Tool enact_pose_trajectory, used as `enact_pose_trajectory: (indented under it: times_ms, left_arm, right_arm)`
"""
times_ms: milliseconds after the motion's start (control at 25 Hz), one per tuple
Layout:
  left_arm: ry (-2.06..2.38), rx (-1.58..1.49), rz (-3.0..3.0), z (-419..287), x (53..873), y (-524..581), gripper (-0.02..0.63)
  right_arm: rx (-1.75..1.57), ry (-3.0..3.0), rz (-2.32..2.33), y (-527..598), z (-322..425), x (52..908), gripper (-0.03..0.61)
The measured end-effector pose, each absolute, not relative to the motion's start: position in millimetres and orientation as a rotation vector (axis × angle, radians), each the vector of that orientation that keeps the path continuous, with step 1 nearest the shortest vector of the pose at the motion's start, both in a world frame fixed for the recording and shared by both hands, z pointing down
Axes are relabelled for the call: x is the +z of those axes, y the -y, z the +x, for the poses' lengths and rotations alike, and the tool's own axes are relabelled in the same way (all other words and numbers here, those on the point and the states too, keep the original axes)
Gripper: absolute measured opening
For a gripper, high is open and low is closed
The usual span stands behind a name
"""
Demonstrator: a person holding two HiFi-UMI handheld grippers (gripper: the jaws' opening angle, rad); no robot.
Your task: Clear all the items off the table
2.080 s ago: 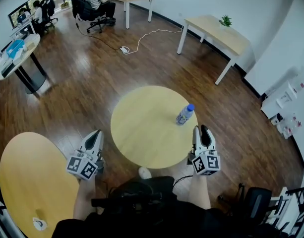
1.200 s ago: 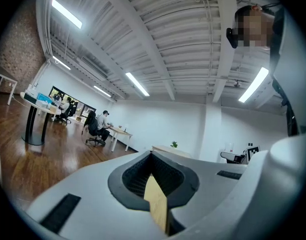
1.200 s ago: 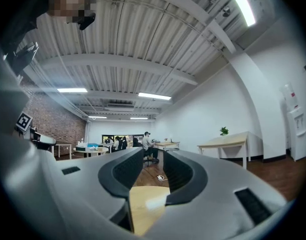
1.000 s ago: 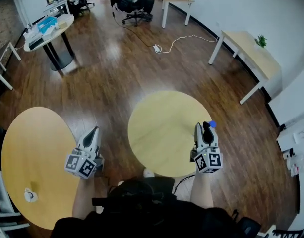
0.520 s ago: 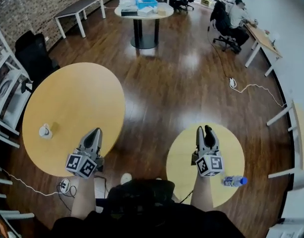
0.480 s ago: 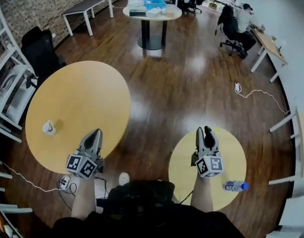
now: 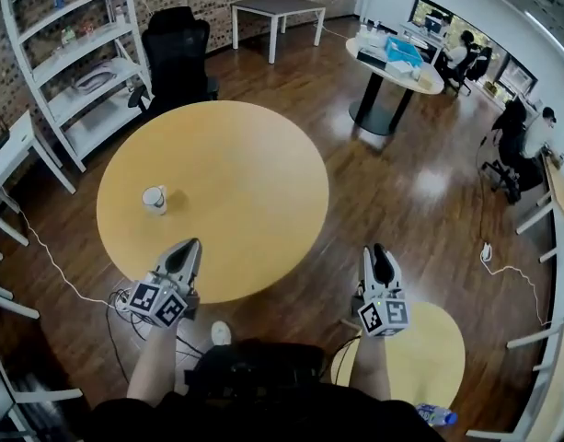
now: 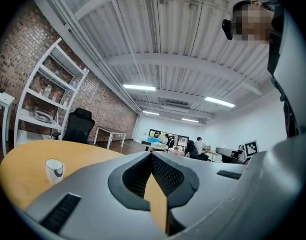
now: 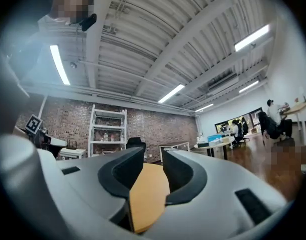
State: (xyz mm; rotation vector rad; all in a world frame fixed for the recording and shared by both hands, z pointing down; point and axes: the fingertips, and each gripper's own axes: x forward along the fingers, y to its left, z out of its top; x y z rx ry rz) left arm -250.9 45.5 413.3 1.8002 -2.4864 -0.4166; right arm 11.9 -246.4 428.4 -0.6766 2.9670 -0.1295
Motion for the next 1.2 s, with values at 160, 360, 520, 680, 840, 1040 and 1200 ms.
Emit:
enact_pose_trajectory:
  times_ms: [160, 360, 520, 680, 840, 1040, 1200]
  left_arm:
    - [2.547, -0.449, 1.741, -293.5, 416.3, -83.3, 0.002]
    - [2.634, -0.447, 1.648, -345.2, 420.0, -131.5, 0.002]
    - [2.669, -0.412, 1.602, -379.6, 420.4, -172.1, 0.002]
    - [2.668, -0.411, 1.565, -405.2, 423.4, -203.8, 0.002]
    - [2.711, -0.398, 1.481, -422.2, 434.9, -223.4, 0.002]
    - [2.710, -0.414, 1.433, -427.6, 448.5, -222.4, 0.002]
    - [2.713, -0.367, 1.436, -435.8, 456.4, -211.9, 0.002]
  right_arm:
    - [-0.102, -2.985, -0.577, 225.8, -53.7, 415.0, 0.129]
    - [-0.112, -3.002, -0.484, 195.2, -124.4, 416.2, 0.129]
    - [-0.116, -3.021, -0.354, 150.6, -191.6, 416.0, 0.129]
    - [-0.123, -3.061, -0.251, 111.5, -240.9, 421.5, 0.129]
    - [-0.100, -3.107, -0.178, 90.6, -267.0, 424.2, 0.129]
    - [-0.115, -3.147, -0.146, 95.5, -279.0, 434.2, 0.129]
    - [-0.179, -3.178, -0.120, 99.1, -294.7, 453.9, 0.094]
